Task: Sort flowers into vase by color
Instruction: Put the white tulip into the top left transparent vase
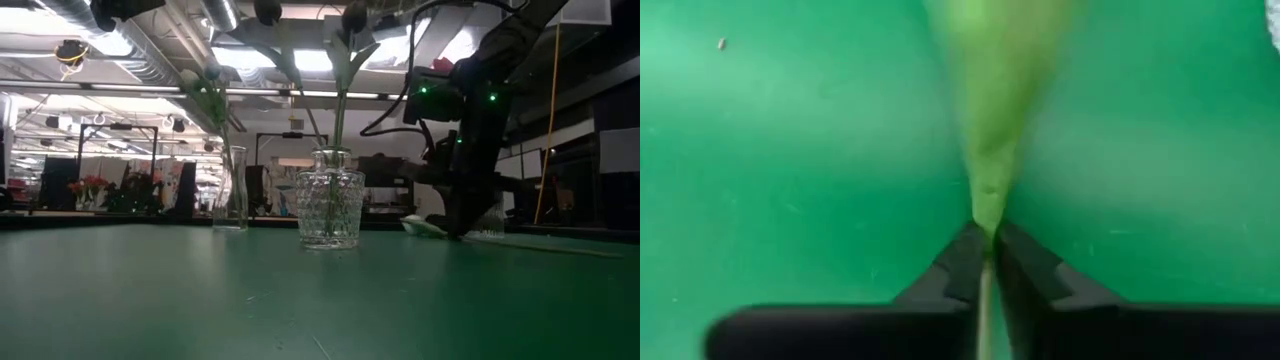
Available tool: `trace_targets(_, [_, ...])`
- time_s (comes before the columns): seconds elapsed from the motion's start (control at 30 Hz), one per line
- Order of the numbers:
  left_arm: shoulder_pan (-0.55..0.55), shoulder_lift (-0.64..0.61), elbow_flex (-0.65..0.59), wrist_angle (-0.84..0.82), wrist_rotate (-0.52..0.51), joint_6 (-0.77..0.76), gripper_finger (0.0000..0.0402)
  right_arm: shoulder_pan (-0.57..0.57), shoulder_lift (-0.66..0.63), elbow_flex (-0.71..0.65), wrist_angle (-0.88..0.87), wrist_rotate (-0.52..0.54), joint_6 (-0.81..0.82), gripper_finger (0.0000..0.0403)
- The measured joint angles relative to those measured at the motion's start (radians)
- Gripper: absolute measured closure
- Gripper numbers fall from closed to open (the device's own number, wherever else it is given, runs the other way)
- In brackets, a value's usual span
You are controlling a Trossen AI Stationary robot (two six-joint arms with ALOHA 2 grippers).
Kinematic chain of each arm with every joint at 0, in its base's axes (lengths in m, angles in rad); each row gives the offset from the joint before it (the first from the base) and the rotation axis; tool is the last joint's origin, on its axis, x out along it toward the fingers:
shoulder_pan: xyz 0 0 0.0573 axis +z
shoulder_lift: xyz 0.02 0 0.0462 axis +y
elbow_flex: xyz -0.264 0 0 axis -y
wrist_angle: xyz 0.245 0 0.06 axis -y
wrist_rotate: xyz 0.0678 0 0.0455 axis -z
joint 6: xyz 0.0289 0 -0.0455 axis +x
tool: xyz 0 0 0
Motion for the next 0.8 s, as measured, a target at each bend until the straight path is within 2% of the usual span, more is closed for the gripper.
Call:
trace_targets(0.07, [0.000,0.000,0.000,0.000,0.000,0.000,0.0149,0.000,0.000,0.000,0.004,-0.004,-0.029,0.0391])
trace_targets(0.27, [0.000,0.000,0.000,-0.006,0.000,-0.001,0.0149,0.000,-0.014,0.007,-0.001,-0.026,-0.061,0.0397])
trace_targets(0.5, [0.000,0.000,0.000,-0.006,0.000,-0.020,0.0149,0.002,-0.111,0.042,0.006,-0.054,-0.087,0.0399])
trace_targets(0.67, [0.000,0.000,0.000,-0.006,0.000,-0.027,0.0149,0.000,-0.204,0.098,-0.004,-0.006,-0.108,0.0400])
trace_targets(0.8, [0.000,0.000,0.000,-0.006,0.000,-0.043,0.0149,0.001,-0.276,0.168,-0.075,0.075,-0.150,0.0401])
